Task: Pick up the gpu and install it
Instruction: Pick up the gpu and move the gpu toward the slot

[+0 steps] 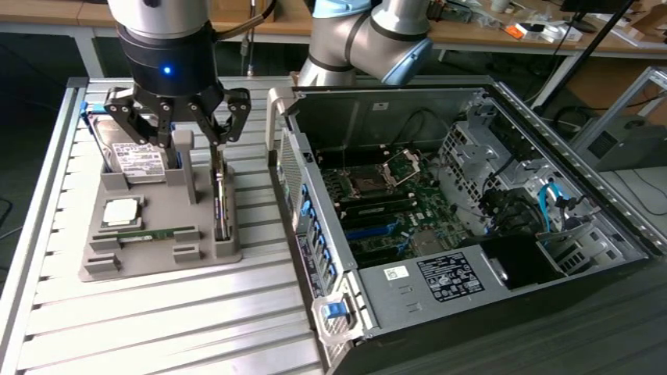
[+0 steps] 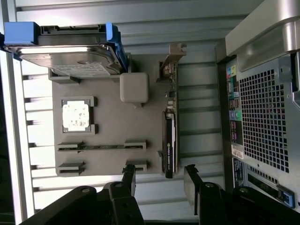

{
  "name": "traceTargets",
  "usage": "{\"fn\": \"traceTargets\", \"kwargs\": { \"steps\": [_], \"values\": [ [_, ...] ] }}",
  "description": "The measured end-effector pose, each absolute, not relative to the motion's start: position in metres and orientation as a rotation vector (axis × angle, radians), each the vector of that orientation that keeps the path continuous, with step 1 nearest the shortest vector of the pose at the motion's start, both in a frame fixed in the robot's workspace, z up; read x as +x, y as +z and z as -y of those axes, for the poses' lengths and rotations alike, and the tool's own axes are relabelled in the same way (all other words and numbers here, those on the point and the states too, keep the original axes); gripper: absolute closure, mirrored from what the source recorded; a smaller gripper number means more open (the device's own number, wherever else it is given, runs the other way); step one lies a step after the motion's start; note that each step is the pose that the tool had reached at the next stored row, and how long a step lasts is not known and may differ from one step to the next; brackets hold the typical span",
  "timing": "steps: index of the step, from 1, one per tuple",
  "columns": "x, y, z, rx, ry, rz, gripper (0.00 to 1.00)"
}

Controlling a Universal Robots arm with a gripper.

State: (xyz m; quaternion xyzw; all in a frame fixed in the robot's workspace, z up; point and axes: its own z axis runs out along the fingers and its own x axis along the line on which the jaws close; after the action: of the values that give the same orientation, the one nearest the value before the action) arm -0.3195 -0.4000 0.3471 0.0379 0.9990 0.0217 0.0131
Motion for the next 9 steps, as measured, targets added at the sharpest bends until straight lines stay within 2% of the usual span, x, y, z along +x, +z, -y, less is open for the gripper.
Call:
{"fn": "traceTargets", "kwargs": {
  "steps": [9],
  "values": [
    [-0.3195, 0.3438, 0.4000, 0.118, 0.068, -3.112, 0.46]
  ]
}}
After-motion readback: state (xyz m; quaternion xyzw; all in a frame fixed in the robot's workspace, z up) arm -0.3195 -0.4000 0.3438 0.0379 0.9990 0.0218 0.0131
